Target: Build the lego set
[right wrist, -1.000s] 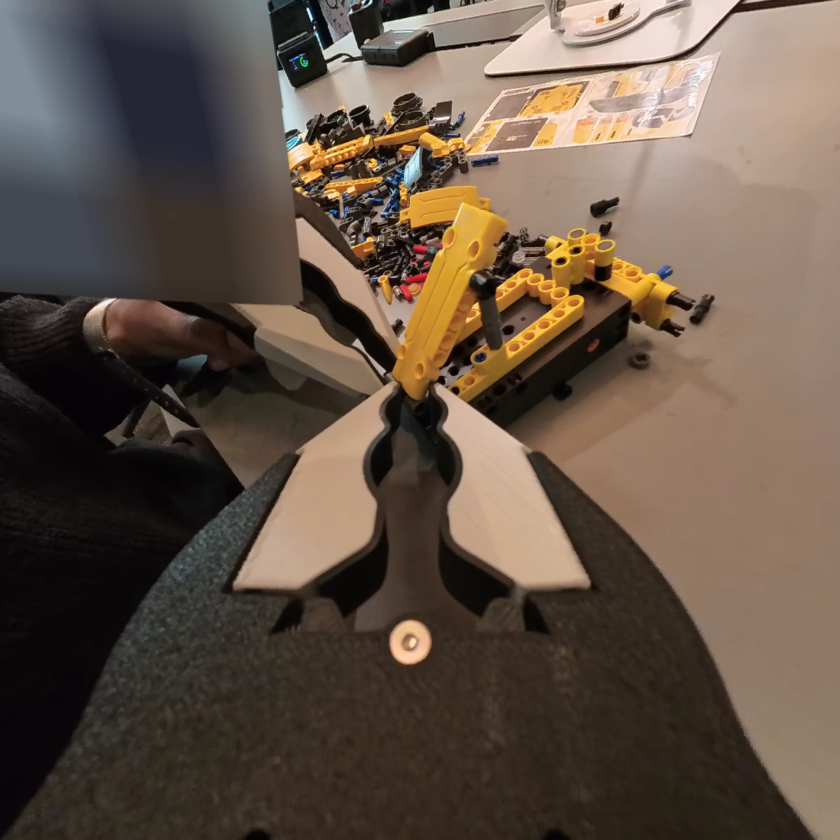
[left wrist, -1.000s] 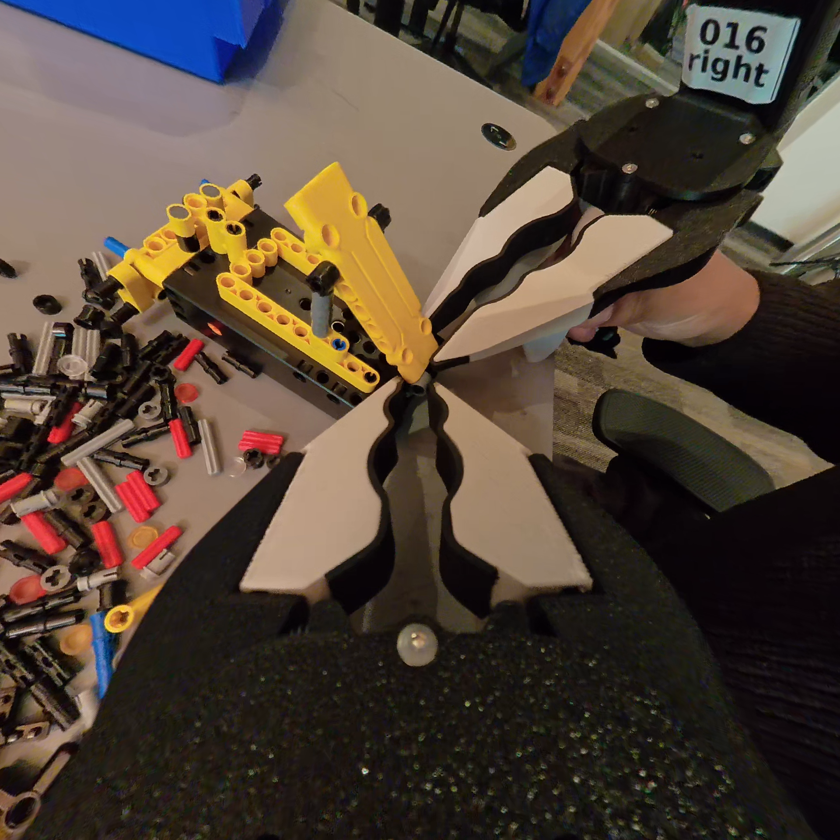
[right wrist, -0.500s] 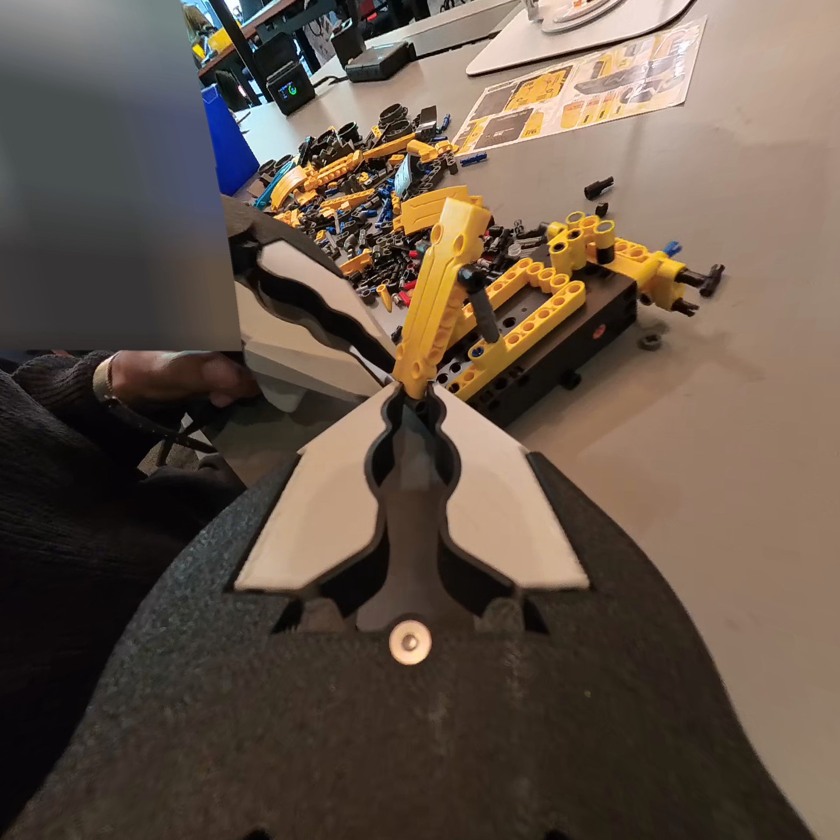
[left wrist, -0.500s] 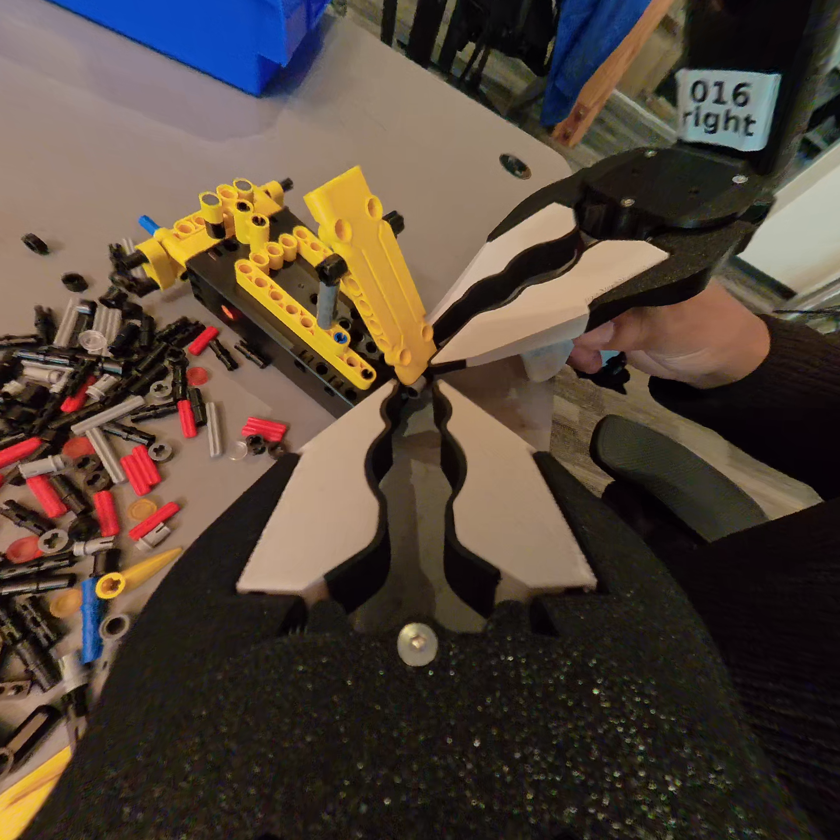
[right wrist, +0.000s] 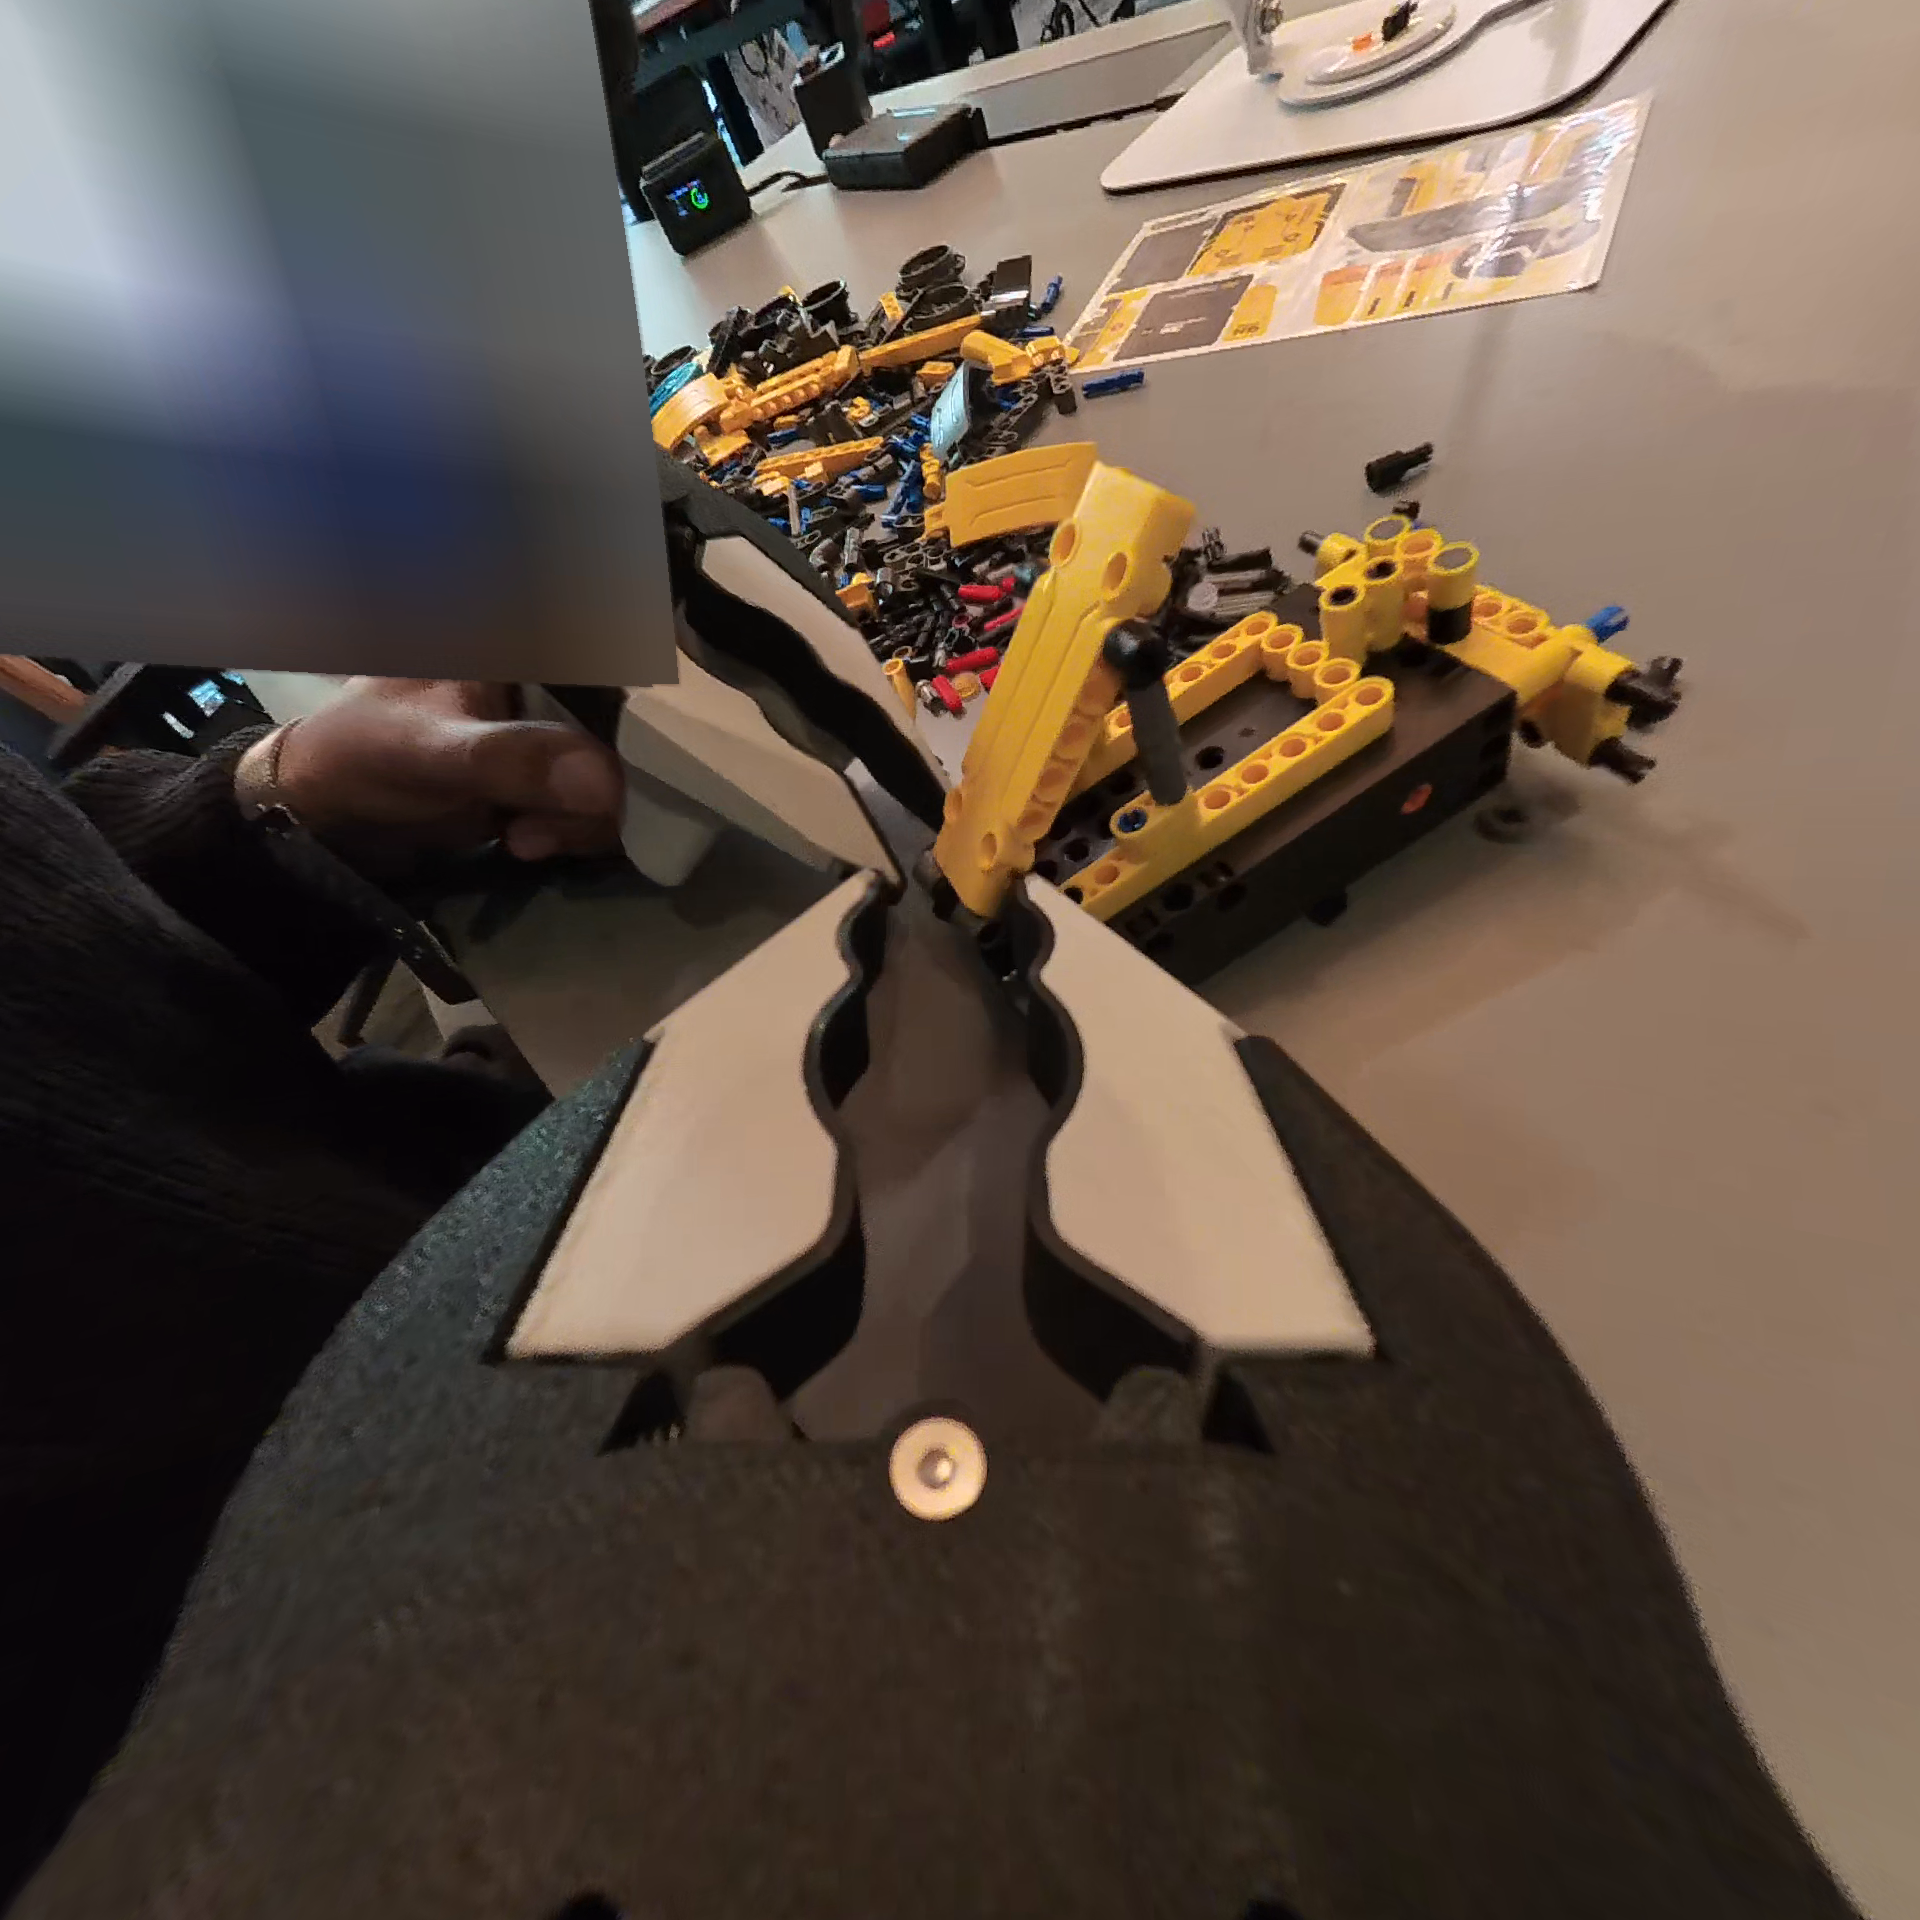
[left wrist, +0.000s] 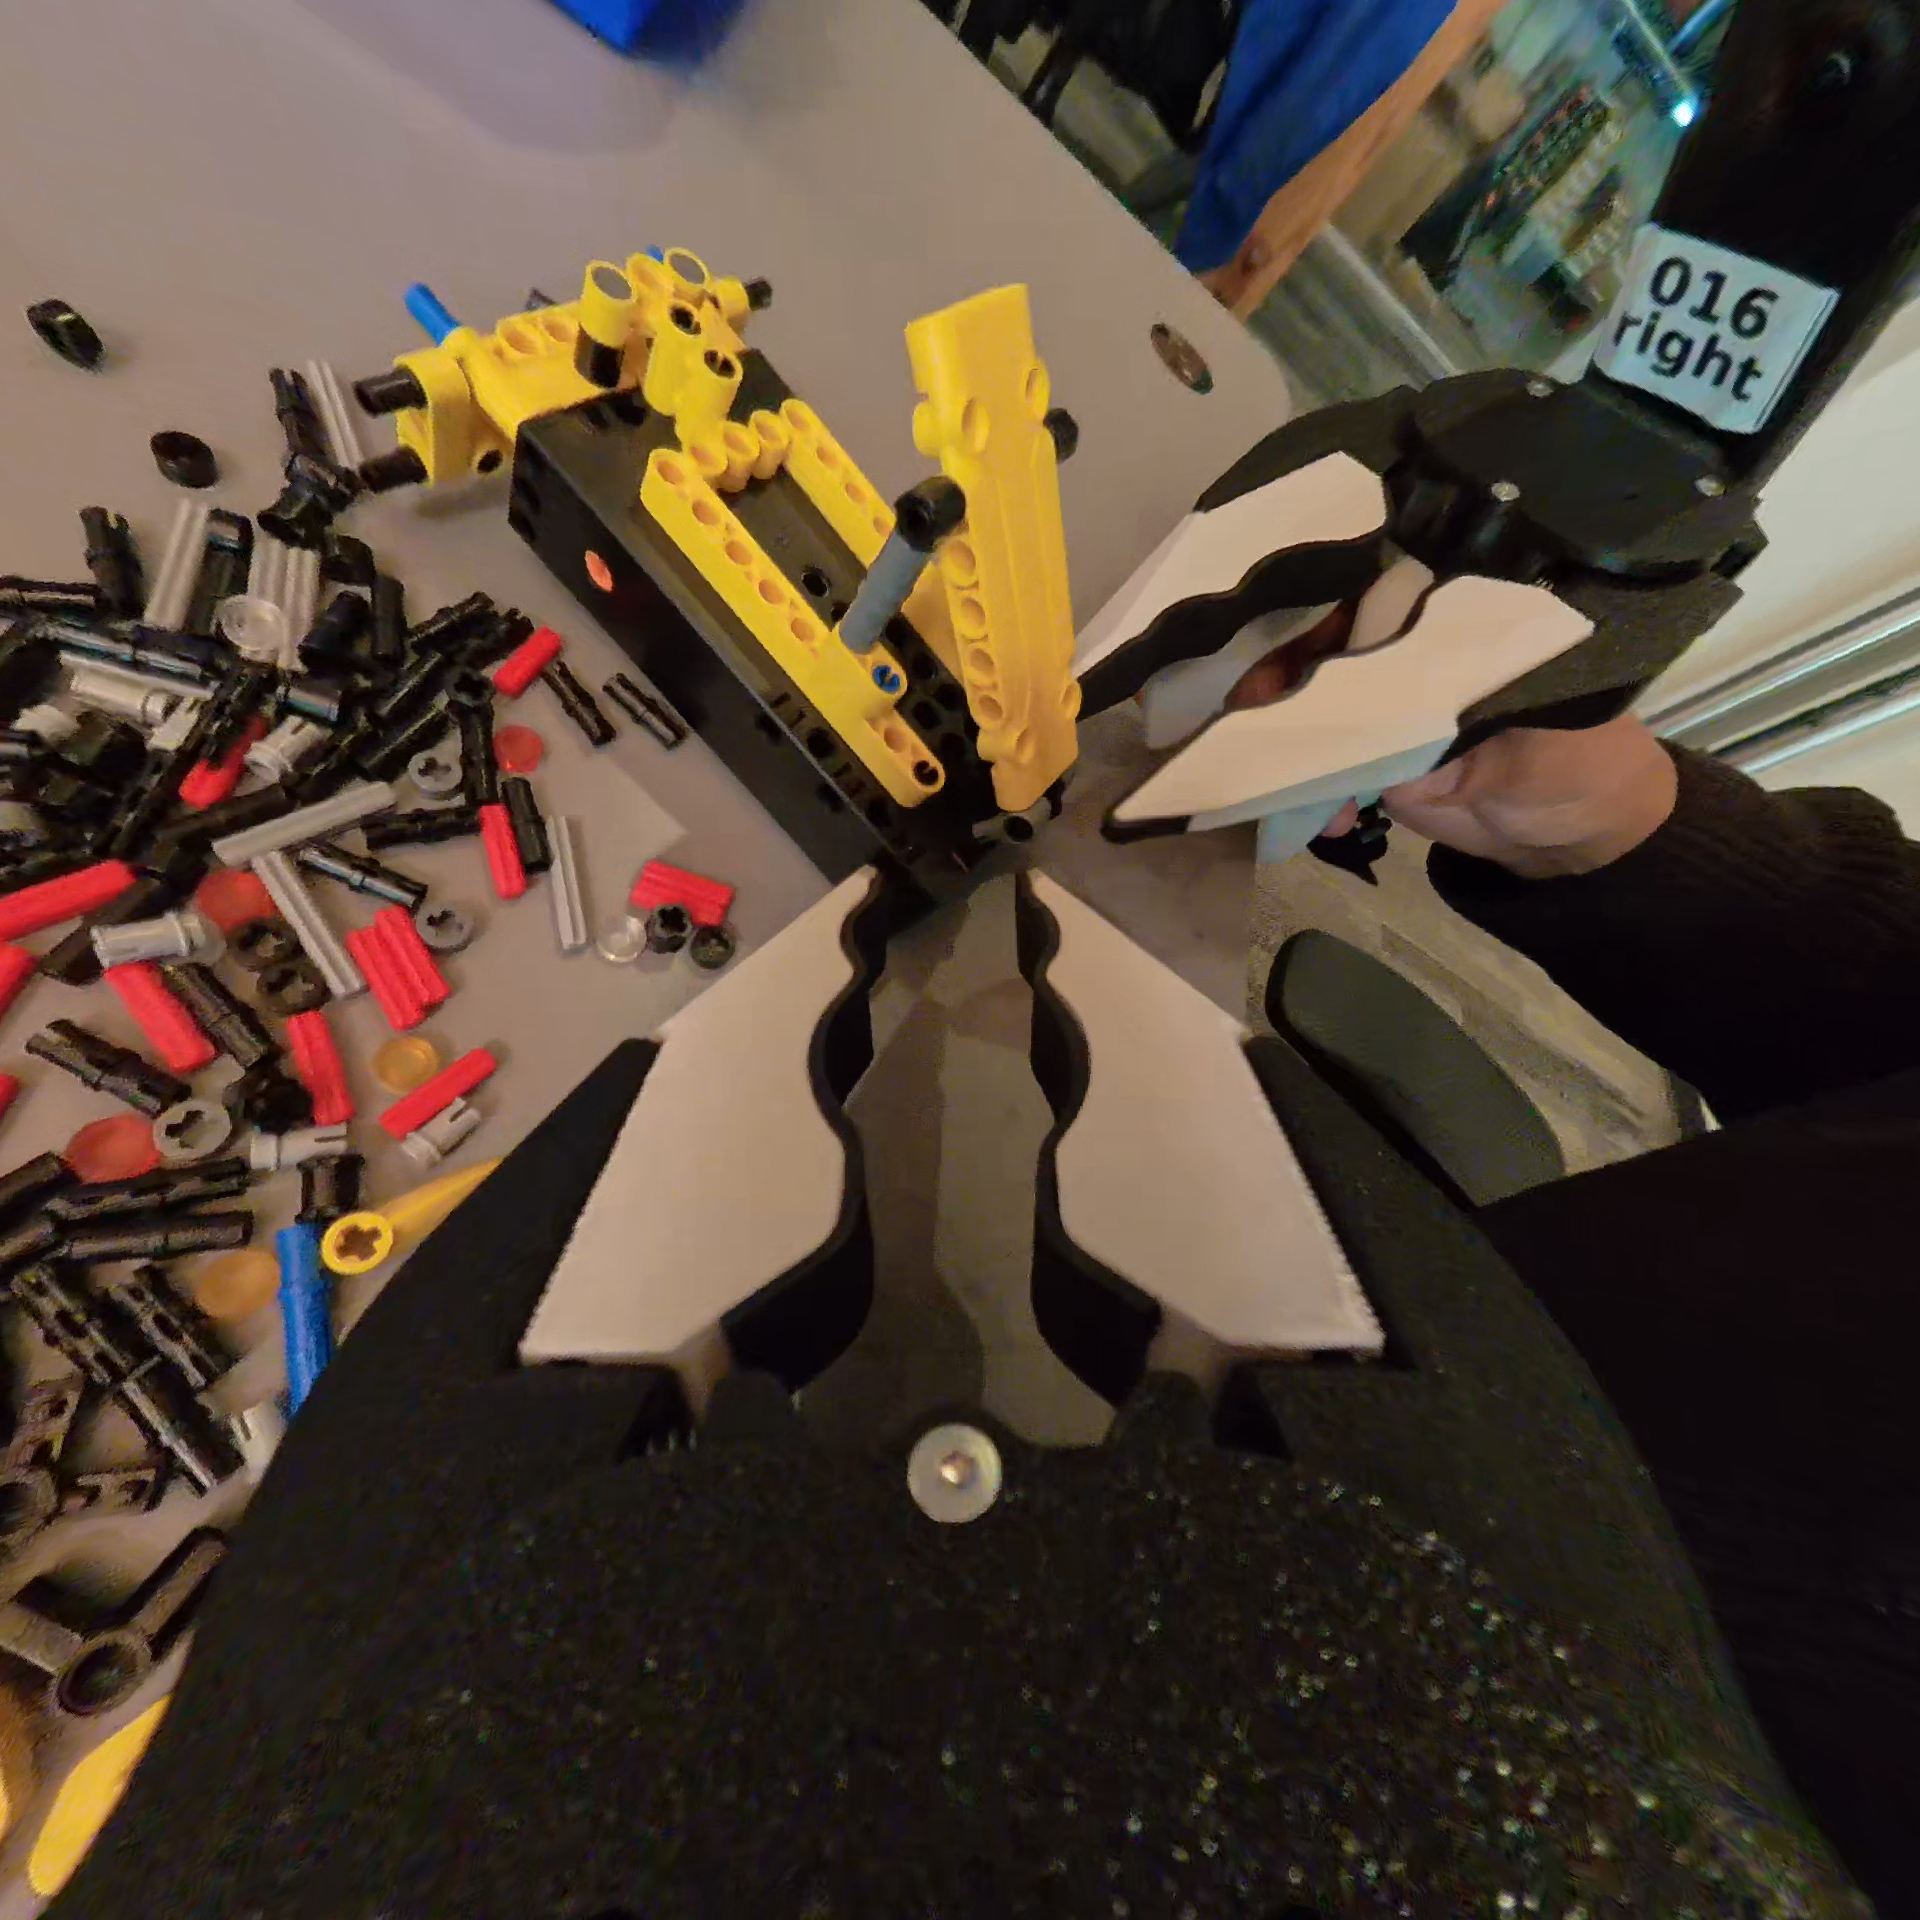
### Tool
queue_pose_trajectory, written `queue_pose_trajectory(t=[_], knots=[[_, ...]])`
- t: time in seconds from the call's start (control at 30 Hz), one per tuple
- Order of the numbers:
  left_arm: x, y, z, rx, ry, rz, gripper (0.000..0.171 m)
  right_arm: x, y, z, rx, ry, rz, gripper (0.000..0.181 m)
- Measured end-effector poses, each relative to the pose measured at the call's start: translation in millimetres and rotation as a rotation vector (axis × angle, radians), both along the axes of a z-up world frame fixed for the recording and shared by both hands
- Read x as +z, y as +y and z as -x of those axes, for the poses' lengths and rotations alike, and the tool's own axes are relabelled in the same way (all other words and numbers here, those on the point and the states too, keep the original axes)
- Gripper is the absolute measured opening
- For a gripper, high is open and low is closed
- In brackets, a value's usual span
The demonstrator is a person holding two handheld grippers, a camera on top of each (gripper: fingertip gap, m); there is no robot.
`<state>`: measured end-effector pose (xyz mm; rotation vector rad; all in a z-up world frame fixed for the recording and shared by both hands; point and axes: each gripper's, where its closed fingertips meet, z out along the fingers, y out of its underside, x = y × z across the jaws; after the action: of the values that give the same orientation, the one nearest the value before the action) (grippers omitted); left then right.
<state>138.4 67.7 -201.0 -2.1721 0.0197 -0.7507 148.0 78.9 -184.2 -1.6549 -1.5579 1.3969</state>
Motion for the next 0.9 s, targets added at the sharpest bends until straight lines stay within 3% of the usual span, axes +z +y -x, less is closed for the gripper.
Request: queue_pose_trajectory(t=[0.2, 0.4, 0.9], knots=[[-0.9, 0.7, -1.8, -0.016, -0.038, 0.017, 0.020, -1.8, 6.6, 4.1, -0.026, -0.007, 0.024, 0.023], [-5.6, -0.9, -11.0, -0.074, -0.071, 0.060, 0.019, -3.5, 11.9, 4.3, -0.044, 0.006, -0.140, 0.020], [-6.3, 6.3, -7.0, -0.043, -0.143, 0.085, 0.014, -3.9, 18.3, 9.9, -0.133, -0.057, 0.002, 0.017]])
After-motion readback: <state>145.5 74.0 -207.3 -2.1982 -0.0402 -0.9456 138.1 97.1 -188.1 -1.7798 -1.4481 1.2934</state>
